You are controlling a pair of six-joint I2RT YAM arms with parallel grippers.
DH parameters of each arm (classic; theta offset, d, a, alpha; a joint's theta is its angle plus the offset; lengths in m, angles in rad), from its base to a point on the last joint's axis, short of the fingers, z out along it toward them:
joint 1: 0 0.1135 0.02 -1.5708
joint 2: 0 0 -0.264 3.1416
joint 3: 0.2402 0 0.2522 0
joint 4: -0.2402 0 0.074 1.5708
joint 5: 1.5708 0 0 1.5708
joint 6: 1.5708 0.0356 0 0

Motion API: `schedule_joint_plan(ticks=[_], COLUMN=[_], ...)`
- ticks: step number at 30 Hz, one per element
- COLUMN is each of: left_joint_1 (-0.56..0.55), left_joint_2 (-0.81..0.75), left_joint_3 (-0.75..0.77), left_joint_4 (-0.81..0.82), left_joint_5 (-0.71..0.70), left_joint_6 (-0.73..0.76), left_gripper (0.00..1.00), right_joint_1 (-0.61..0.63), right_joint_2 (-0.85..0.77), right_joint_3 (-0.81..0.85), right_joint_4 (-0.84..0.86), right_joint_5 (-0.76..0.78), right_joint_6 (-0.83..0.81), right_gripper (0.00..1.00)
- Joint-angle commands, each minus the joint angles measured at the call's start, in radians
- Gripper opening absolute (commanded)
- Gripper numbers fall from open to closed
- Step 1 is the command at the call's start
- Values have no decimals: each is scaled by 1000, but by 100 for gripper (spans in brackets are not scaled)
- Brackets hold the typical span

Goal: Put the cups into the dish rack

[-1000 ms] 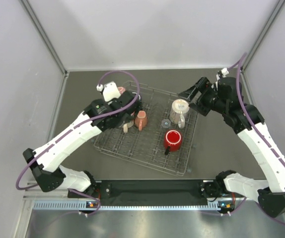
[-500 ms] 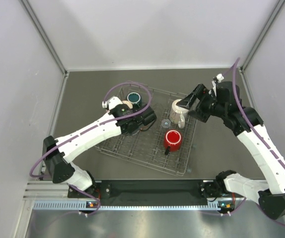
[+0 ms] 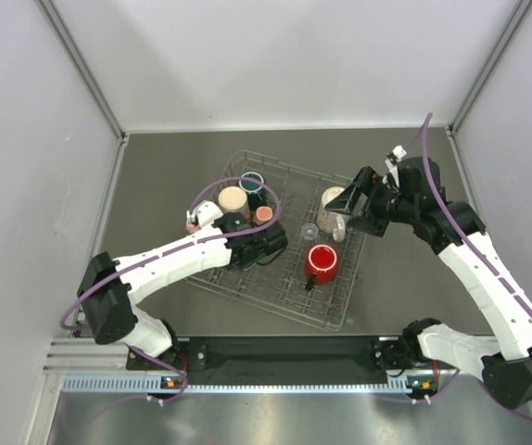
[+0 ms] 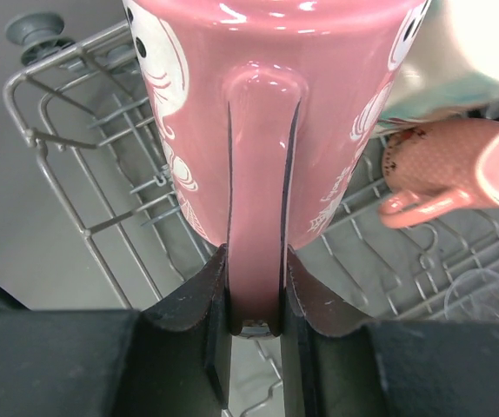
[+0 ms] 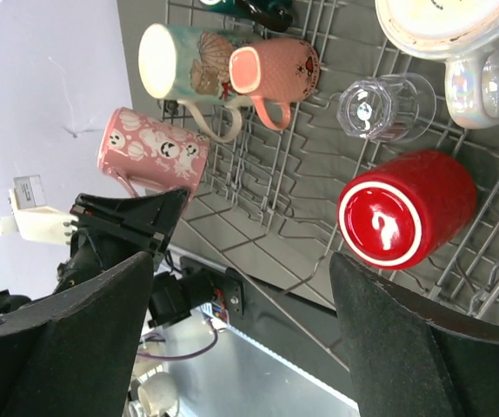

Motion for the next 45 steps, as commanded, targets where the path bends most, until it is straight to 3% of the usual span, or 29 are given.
schedule_joint_plan(ticks=[1, 34, 45], left_joint_1=[-7, -35, -44], left_joint_2=[-10, 293, 296], left_joint_3=[-10, -20, -60], left_joint_4=[-158, -156, -83], left_joint_5=[-121, -149, -70], left_joint_6=[-42, -240, -251], left_gripper=[0, 0, 8], right_joint_1=[-7, -8, -7], right_joint_2=[12, -3, -6], right_joint_3=[-6, -86, -96], right_joint_4=[15, 13, 13], right_joint_5=[-32, -74, -74], right_joint_6=[-23, -47, -49], right_gripper=[82, 84, 84])
